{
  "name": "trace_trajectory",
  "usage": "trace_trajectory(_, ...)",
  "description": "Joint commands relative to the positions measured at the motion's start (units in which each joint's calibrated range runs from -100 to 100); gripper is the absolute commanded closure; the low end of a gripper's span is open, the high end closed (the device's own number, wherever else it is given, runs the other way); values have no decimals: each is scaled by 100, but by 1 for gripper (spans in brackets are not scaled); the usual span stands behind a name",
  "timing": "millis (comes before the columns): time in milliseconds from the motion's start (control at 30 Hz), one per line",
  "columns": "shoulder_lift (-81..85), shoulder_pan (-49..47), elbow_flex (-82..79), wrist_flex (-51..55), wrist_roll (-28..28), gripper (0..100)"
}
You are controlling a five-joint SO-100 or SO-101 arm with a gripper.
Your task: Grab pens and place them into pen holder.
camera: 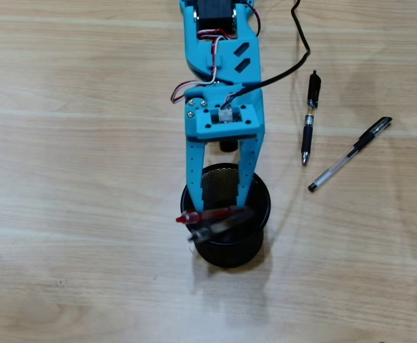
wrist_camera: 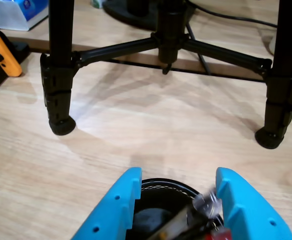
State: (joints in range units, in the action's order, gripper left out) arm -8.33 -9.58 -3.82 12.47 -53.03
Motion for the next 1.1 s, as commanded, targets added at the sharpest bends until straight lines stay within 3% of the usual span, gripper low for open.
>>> trace_trajectory(0, 438, -89, -8, -40, 15, 82)
trace_trajectory(167, 1287, -263, -451, 716, -16, 91)
trace_trajectory(233, 1661, -327, -496, 1372, -16, 97)
trace_trajectory(367, 2357, -565, -333, 3040, -48, 98)
trace_trajectory(733, 2433, -1946, 1567, 6730, -1346, 98)
trace_trajectory(900, 1533, -2842, 3024, 8507, -2383, 98)
trace_trajectory(933, 1083, -3052, 3585, 8753, -2598, 98)
trace_trajectory(1067, 234, -3190, 4318, 8753, -2618, 98)
